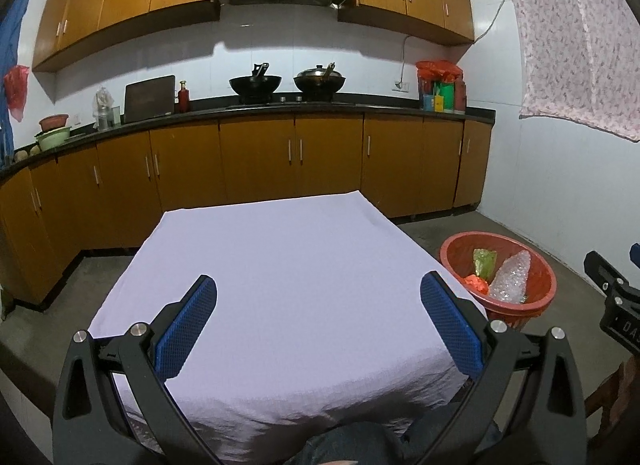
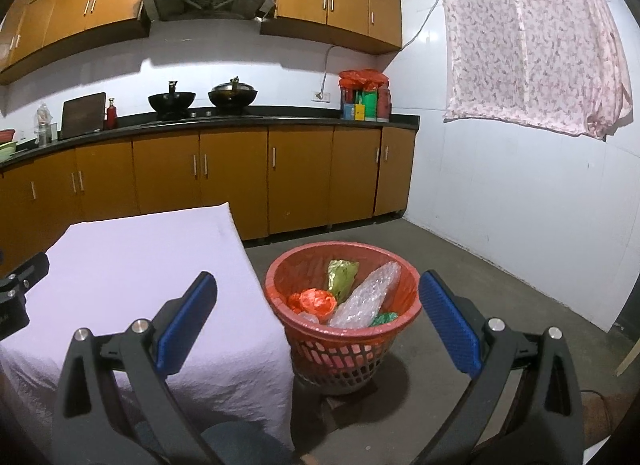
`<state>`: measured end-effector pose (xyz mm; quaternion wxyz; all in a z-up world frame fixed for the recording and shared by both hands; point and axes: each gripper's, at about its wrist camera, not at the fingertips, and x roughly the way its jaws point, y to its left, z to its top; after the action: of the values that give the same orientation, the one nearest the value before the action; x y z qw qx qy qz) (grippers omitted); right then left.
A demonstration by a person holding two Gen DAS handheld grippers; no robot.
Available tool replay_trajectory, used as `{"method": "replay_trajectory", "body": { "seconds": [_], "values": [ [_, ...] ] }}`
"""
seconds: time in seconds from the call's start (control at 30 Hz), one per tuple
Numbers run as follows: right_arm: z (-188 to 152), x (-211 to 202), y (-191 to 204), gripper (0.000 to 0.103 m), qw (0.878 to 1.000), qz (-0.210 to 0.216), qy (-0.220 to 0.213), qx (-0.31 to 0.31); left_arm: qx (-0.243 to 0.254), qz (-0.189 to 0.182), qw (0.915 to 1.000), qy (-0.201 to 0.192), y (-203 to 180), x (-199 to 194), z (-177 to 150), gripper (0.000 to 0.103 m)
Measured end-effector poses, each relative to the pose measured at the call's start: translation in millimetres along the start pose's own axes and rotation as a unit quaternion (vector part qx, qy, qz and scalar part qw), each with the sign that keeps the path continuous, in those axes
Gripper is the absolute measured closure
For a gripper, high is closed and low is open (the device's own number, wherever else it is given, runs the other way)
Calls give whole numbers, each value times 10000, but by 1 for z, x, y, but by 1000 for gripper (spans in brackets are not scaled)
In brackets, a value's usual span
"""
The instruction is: Collect trash
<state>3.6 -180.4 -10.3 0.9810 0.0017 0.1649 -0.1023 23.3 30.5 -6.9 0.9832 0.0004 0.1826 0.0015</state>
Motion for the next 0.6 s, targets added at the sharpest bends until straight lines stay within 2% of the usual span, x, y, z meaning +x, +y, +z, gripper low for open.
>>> {"method": "replay_trajectory", "body": {
  "seconds": [0.6],
  "values": [
    [-4,-20,-4,4,9997,-66,-86,201,-27,-123,9999,-34,0,-14,-6,2]
  ]
}}
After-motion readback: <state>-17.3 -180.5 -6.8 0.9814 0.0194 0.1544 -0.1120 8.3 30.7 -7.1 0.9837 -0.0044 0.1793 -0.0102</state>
